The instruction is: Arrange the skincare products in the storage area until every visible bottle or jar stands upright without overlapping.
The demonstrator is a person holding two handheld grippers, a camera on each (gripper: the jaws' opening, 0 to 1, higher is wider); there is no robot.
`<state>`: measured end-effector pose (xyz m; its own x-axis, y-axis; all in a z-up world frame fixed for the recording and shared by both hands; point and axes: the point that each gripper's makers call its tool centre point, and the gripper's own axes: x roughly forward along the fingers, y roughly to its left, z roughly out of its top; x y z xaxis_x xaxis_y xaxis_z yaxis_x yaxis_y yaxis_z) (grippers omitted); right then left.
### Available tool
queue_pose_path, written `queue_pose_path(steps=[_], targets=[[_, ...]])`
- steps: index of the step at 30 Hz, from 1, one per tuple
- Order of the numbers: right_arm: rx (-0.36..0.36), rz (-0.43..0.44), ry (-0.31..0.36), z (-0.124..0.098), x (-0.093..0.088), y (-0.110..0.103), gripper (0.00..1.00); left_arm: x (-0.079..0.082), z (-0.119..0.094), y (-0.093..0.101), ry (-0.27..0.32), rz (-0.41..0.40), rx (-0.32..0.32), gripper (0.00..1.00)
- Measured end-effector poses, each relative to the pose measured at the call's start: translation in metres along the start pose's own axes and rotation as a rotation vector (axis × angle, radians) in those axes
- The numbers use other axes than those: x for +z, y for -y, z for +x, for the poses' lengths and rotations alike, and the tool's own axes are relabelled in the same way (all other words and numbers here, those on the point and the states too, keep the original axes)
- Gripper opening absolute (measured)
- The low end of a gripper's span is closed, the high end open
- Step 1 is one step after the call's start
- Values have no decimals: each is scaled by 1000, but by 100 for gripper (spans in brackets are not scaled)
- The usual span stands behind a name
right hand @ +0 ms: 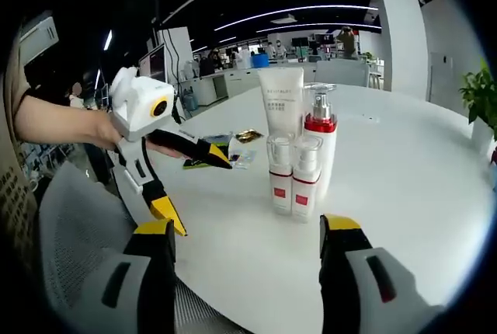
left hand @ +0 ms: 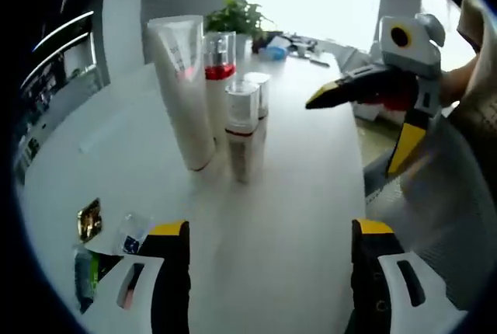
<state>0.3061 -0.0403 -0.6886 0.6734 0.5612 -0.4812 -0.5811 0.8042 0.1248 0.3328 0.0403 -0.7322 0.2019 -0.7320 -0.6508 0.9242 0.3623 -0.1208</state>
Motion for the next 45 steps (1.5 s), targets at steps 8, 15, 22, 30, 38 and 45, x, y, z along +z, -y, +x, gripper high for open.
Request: queue_pose_path(steps=[8, 15, 22, 30, 38, 45], targets=[[3, -4, 16, -4, 4, -3, 76, -6, -20, 2, 38, -108, 71, 92], [8, -4, 22, -5, 6, -5, 76, -20, -39, -8, 66, -178, 201, 93], [20, -7, 22, -6, 6, -8, 76, -38, -66, -12, 86, -273, 287, 95], [22, -3, 27, -7, 8, -9, 76, -55, -97, -14, 137, -391, 392, 97], [20, 1, 31, -7, 8, -9, 75, -62, -109, -18, 158, -416, 471, 97], [16, -2, 26, -7, 6, -8, 75, -70, -117, -25, 159, -440, 526, 97]])
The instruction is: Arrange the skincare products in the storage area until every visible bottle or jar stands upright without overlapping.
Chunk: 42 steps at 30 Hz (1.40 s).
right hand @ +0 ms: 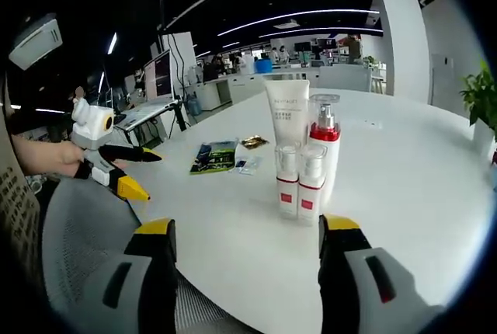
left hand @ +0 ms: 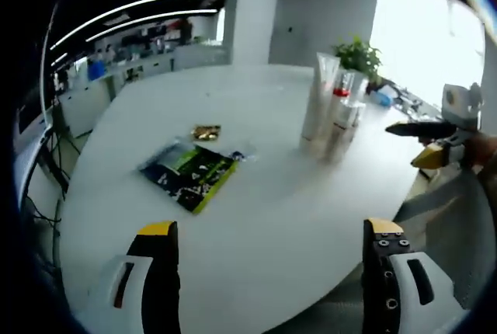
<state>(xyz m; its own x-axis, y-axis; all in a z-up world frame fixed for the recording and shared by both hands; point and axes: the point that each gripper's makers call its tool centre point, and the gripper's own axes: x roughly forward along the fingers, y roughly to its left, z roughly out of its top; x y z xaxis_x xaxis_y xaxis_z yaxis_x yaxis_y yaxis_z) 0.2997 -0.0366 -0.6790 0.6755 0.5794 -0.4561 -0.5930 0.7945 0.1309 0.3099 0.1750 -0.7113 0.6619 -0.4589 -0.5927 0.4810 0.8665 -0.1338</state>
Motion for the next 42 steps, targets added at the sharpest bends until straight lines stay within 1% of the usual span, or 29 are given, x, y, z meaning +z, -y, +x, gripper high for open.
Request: queue_pose_path(steps=[8, 12, 13, 15, 17, 22, 26, 30, 32, 34, 36, 37, 39, 40, 42], targets=[[4, 5, 3, 0, 0, -1, 75, -1, -5, -4, -7, -26, 33, 97], [3, 2, 3, 0, 0, -1, 75, 0, -2, -7, -27, -109, 55, 97], [1, 2, 5, 0, 0, -1, 76, 0, -1, -8, -25, -122, 58, 97], [-6, 7, 9, 0, 0, 1, 76, 2, 1, -10, -18, -180, 77, 97], [-15, 7, 8, 0, -1, 3, 77, 4, 5, -12, -20, -232, 76, 97], [-29, 16, 10, 0, -2, 7, 77, 12, 19, -21, -30, -248, 94, 97], [-35, 16, 13, -1, -1, 8, 78, 16, 34, -30, -59, -287, 114, 97], [-43, 25, 19, -1, -1, 10, 78, 18, 52, -44, -95, -354, 161, 97], [-43, 26, 20, -1, -1, 10, 79, 18, 58, -48, -113, -375, 168, 97], [-43, 25, 20, -1, -1, 10, 79, 21, 67, -59, -134, -390, 211, 97], [-46, 26, 20, -1, -1, 10, 79, 32, 74, -73, -128, -367, 276, 97], [-47, 27, 19, -1, -1, 11, 79, 35, 76, -76, -125, -363, 294, 97], [-49, 36, 22, -2, -1, 12, 79, 41, 83, -80, -130, -377, 316, 97], [-51, 39, 21, -2, -1, 12, 78, 42, 86, -83, -134, -393, 335, 97], [-52, 42, 20, -2, -1, 13, 78, 45, 90, -86, -133, -414, 353, 97]])
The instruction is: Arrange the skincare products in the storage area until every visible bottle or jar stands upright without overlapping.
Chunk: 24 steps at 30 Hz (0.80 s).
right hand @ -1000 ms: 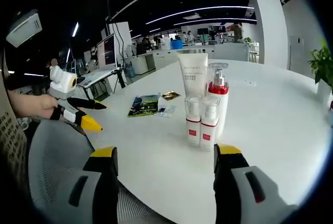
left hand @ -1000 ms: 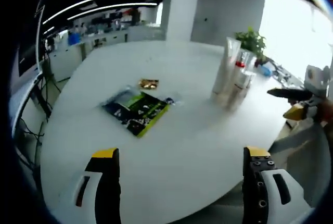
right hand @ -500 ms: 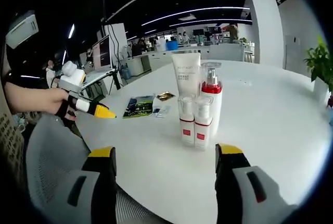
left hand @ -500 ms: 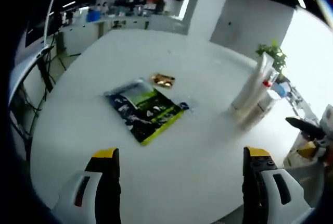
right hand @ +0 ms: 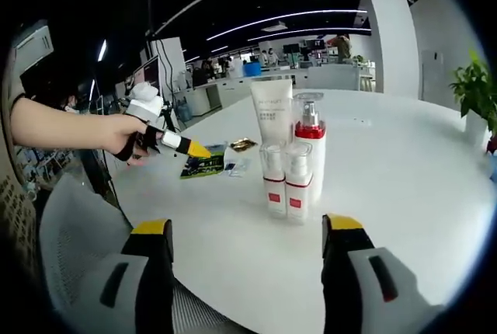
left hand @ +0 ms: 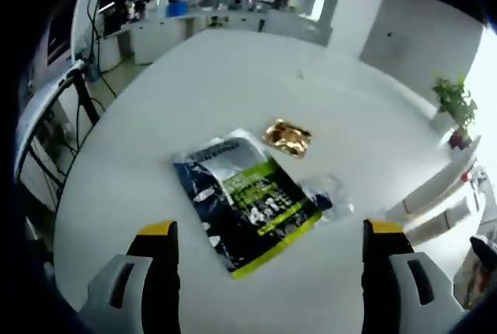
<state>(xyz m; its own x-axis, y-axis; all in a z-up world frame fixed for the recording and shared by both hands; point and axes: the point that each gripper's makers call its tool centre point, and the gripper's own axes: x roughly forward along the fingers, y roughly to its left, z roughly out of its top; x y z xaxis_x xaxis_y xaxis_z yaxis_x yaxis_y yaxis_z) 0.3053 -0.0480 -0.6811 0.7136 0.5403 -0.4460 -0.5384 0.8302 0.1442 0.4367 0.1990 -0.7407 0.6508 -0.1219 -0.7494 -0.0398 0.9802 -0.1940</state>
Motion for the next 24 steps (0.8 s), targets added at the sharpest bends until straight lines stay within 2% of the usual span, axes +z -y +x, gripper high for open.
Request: queue_pose_path(steps=[6, 10, 14, 18, 21, 24], targets=[[-2, 5, -1, 0, 0, 0, 78, 4, 17, -1, -20, -70, 58, 97], [-3, 10, -5, 0, -2, 1, 77, 13, 23, -6, 9, -91, 135, 97], [-10, 21, -2, 0, -2, 3, 77, 22, 34, -7, 20, -73, 179, 97], [-19, 28, -2, -1, -2, 5, 77, 28, 37, -21, 32, -77, 257, 93], [-25, 38, -3, -1, -3, 7, 76, 26, 43, -27, 18, -75, 278, 94], [-23, 41, -10, 0, -4, 6, 76, 22, 48, -30, -4, -112, 287, 94]])
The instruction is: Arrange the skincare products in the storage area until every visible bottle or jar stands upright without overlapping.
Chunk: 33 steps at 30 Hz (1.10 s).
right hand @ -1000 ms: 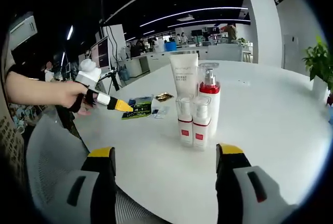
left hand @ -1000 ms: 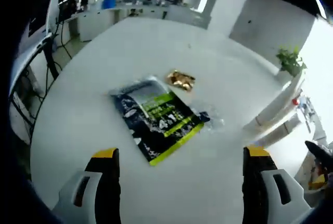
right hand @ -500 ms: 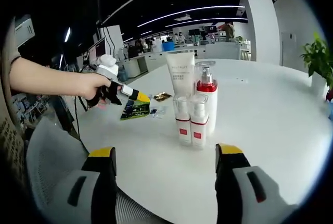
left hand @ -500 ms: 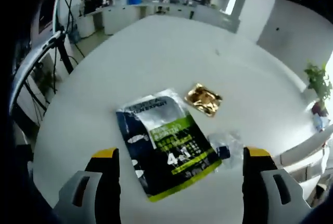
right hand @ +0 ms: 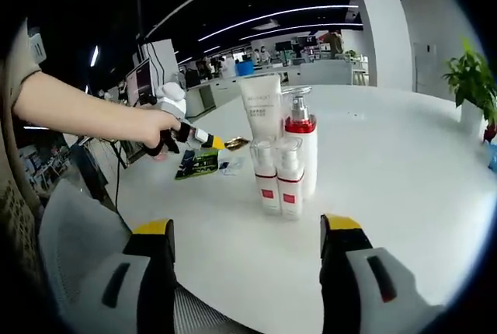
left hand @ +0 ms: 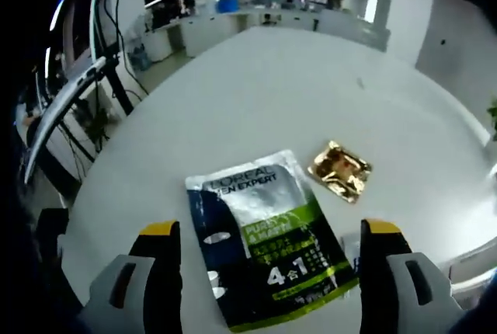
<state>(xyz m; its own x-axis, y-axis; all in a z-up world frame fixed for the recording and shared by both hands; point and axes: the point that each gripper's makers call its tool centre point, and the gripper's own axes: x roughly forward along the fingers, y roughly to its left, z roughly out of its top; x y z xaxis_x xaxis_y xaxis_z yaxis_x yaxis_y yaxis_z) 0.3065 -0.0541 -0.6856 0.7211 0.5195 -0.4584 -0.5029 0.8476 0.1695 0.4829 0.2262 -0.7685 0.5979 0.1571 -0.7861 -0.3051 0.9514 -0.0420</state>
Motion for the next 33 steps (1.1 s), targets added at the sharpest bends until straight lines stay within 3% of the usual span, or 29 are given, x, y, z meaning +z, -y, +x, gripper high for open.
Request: queue_pose_path(steps=[5, 11, 18, 20, 23, 24, 25, 33], targets=[[2, 8, -10, 1, -2, 0, 76, -5, 6, -7, -22, -28, 54, 93], [-9, 25, -14, 1, -3, 3, 75, -12, 10, -2, -49, -58, 55, 91], [-19, 44, -18, 1, -5, 6, 75, -9, 8, -5, 5, -54, 81, 88], [-21, 45, -20, 1, -5, 6, 75, -7, 8, -6, 29, -46, 77, 83], [-23, 48, -22, 1, -6, 6, 74, -2, 5, -6, 53, -2, 74, 69], [-23, 48, -22, 1, -6, 6, 74, -2, 4, -7, 49, 1, 71, 60], [-22, 48, -24, 1, -6, 6, 74, -4, 6, -5, 41, -30, 48, 58], [-20, 40, -31, 1, -7, 5, 73, -3, 6, -8, 45, -2, 45, 55]])
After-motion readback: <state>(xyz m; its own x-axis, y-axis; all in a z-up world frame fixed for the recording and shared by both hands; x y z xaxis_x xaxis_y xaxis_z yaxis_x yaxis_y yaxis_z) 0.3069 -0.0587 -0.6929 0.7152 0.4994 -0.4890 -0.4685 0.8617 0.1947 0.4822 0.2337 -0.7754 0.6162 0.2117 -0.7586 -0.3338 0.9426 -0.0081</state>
